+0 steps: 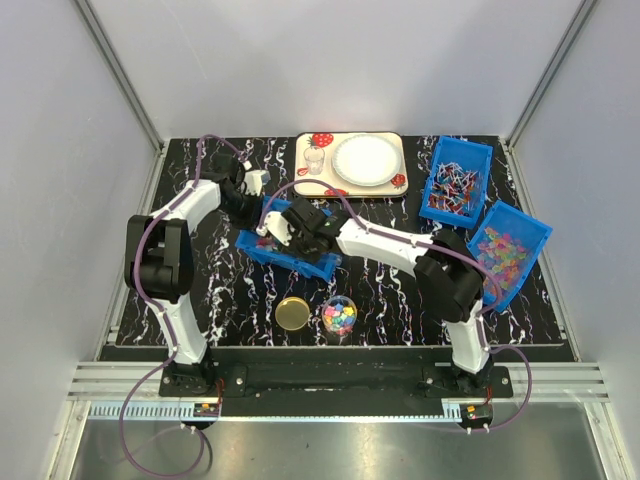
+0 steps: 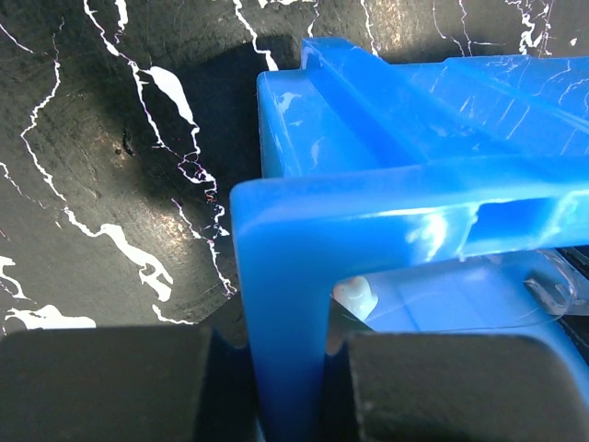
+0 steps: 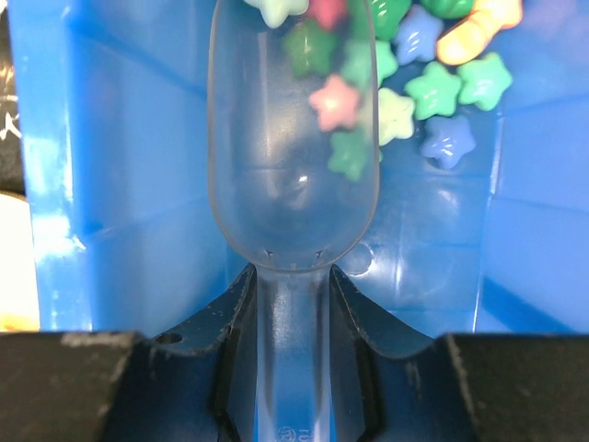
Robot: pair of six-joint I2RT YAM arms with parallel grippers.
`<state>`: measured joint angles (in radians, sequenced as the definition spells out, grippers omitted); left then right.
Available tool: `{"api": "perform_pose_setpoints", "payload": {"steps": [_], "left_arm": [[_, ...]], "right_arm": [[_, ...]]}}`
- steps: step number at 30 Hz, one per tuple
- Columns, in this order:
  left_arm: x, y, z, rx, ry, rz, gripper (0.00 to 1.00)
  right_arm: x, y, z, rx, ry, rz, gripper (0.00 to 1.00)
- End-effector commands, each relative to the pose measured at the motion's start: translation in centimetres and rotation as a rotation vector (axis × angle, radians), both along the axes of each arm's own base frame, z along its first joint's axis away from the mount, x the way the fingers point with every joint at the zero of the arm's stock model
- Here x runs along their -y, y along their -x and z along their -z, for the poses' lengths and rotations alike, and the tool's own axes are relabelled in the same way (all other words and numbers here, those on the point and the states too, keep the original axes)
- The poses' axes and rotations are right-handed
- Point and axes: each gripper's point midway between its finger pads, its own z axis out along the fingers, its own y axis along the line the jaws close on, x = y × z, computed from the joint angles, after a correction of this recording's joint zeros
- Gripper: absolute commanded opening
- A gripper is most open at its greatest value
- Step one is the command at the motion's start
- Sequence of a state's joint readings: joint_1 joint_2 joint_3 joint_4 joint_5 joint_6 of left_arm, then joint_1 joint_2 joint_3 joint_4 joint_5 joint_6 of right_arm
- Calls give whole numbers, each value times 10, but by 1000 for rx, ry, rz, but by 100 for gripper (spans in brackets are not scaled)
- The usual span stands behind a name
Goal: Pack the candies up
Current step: Scoop the fake candies from the storage box.
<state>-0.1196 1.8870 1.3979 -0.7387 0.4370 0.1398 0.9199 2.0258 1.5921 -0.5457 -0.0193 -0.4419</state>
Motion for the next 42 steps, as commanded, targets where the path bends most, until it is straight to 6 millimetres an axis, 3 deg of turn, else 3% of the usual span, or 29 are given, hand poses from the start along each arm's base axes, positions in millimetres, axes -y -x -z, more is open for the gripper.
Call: {"api": "perform_pose_setpoints", "payload": {"steps": [1,14,24,31,37,41,42], "left_arm": [[22,-19,-42,99,132,3,0],[21,-19,-43,104,129,5,0],[21,-19,-39,96,125,4,0],[20,-19,-37,92,123,3,0],[20,-19,-38,95,122,3,0],[20,-19,-38,94,121,3,0],[20,-19,-38,95,121,4,0]], "right_arm": [[-27,-14,-51,115,-199,46,0],[-4,-23,-71,185,-265,105,0],[19,-32,-104,227,-337,141,0],[37,-28,-123,235,-365,118,0],[63,-13,-140,232,-351,72,0],[89,17,-132,165,-263,-6,0],[94,25,-137,172,-257,-39,0]]}}
